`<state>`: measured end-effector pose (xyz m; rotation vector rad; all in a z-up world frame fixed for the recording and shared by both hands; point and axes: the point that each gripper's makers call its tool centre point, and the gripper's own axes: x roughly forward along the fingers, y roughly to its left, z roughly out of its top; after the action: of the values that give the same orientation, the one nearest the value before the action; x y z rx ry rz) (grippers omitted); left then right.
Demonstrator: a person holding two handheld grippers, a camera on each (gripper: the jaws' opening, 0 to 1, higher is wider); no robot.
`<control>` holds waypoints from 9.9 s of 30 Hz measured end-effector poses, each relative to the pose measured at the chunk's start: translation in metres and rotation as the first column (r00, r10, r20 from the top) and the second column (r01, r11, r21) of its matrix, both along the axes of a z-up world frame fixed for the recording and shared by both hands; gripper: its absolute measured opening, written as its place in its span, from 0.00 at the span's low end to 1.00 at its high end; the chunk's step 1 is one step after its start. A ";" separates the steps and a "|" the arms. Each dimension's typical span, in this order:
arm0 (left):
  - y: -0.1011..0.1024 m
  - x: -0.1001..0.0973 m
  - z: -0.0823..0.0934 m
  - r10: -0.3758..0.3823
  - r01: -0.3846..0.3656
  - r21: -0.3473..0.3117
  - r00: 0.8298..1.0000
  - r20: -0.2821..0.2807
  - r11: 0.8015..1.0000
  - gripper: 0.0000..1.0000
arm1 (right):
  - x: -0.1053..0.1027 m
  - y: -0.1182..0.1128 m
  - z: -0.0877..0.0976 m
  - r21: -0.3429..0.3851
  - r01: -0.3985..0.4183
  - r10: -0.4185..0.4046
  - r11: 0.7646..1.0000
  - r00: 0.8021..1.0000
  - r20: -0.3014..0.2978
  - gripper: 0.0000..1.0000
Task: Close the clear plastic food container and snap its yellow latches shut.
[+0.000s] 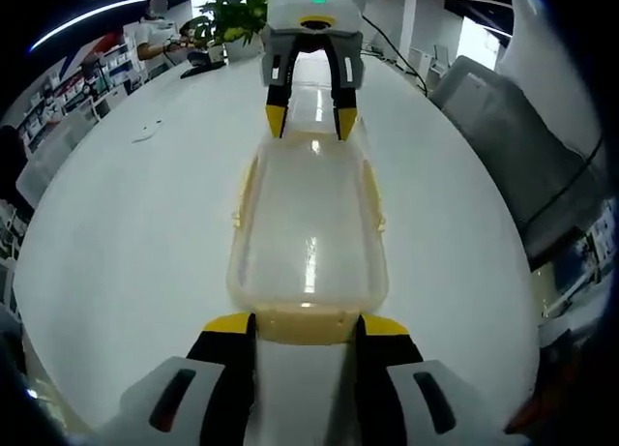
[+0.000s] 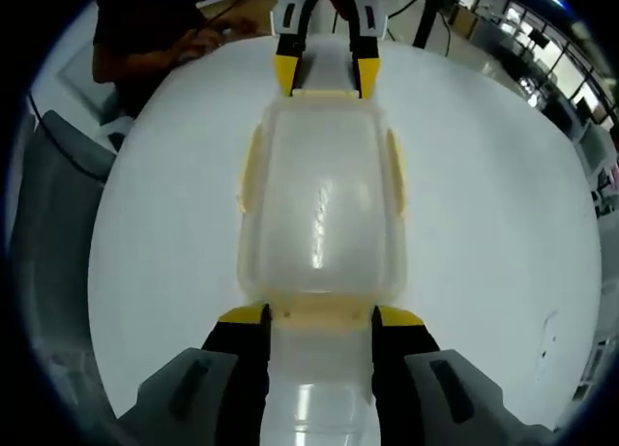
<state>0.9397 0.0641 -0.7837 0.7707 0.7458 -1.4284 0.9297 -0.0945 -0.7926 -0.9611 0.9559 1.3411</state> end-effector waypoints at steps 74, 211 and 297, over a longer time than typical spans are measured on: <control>-0.031 -0.035 0.121 -0.012 -0.001 0.150 0.996 0.088 0.989 0.32 | -0.039 -0.031 0.117 0.012 -0.012 0.011 1.000 0.999 0.049 0.36; -0.211 -0.025 0.062 -0.047 0.037 0.141 0.997 0.067 0.989 0.42 | -0.049 -0.230 0.066 -0.023 0.176 -0.176 0.984 0.984 -0.034 0.39; -0.220 -0.034 0.067 0.778 -0.809 -0.091 0.585 -0.231 0.581 0.21 | -0.045 -0.215 0.075 0.372 0.839 -0.806 0.397 0.513 -0.296 0.20</control>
<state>0.9056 -0.1563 -0.7171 0.0880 0.9149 -0.6952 0.8844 -0.3093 -0.7171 0.0383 0.8931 0.6467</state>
